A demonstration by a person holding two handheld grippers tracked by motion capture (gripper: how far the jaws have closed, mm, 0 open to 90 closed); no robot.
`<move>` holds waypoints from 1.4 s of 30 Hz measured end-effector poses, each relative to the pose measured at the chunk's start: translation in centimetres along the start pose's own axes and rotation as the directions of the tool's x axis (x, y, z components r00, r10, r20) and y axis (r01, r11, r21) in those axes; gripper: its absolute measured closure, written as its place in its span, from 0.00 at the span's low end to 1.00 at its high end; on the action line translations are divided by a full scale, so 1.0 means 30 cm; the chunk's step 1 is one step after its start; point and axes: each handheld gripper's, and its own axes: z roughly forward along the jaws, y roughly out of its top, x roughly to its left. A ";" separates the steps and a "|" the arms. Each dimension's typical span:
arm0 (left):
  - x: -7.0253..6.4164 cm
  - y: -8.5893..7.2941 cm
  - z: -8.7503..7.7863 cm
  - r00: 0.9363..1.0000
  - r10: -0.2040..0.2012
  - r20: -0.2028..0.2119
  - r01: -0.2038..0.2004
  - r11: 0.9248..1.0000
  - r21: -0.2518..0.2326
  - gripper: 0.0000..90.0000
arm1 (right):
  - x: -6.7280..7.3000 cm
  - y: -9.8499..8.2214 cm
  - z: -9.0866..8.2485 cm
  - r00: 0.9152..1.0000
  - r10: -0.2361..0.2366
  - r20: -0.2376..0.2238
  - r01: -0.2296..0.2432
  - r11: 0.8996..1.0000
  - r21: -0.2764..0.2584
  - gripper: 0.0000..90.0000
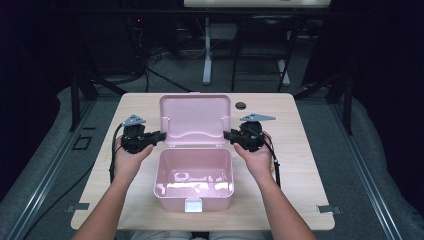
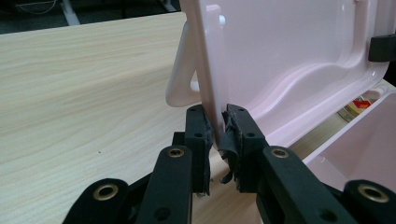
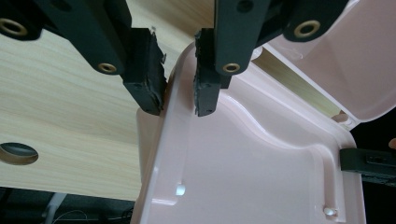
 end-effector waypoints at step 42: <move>0.007 -0.005 0.019 1.000 -0.018 0.002 0.018 1.000 0.023 0.83 | -0.017 -0.011 0.020 0.999 0.030 -0.014 -0.030 0.999 0.028 0.80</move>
